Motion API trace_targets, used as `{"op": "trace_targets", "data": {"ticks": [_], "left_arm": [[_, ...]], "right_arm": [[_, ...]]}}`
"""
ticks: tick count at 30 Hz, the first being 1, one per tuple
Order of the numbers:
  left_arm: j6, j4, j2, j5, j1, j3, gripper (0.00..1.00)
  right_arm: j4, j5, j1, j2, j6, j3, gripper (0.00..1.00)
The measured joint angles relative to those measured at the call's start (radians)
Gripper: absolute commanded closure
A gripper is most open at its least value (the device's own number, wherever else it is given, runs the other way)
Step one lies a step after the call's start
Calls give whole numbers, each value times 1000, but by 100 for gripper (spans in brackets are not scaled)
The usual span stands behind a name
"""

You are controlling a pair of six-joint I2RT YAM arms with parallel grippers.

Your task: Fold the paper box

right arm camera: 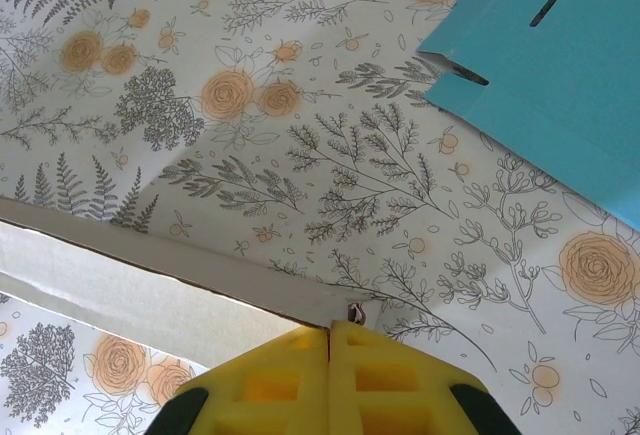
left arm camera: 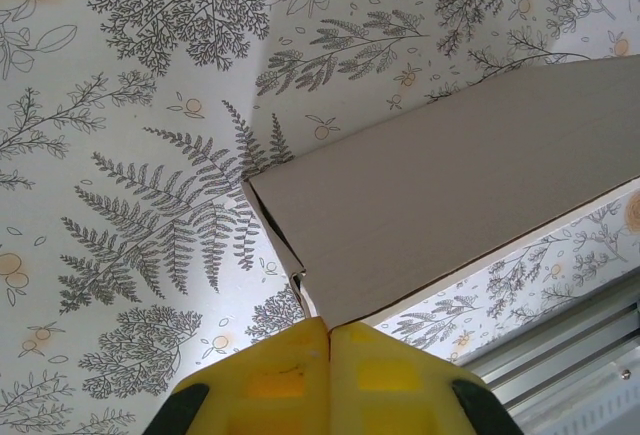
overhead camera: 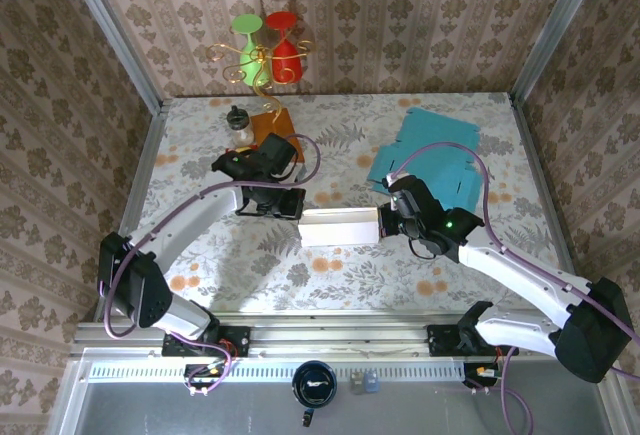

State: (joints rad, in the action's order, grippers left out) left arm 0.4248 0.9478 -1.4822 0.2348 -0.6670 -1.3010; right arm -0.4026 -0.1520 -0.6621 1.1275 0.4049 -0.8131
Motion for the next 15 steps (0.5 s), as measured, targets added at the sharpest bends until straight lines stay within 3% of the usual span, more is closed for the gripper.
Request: {"op": "trace_targets", "data": {"ticks": [15], "left_arm": [[33, -79, 16, 3, 14, 42, 100]], "right_arm": [[11, -5, 0, -2, 7, 7, 100]]}}
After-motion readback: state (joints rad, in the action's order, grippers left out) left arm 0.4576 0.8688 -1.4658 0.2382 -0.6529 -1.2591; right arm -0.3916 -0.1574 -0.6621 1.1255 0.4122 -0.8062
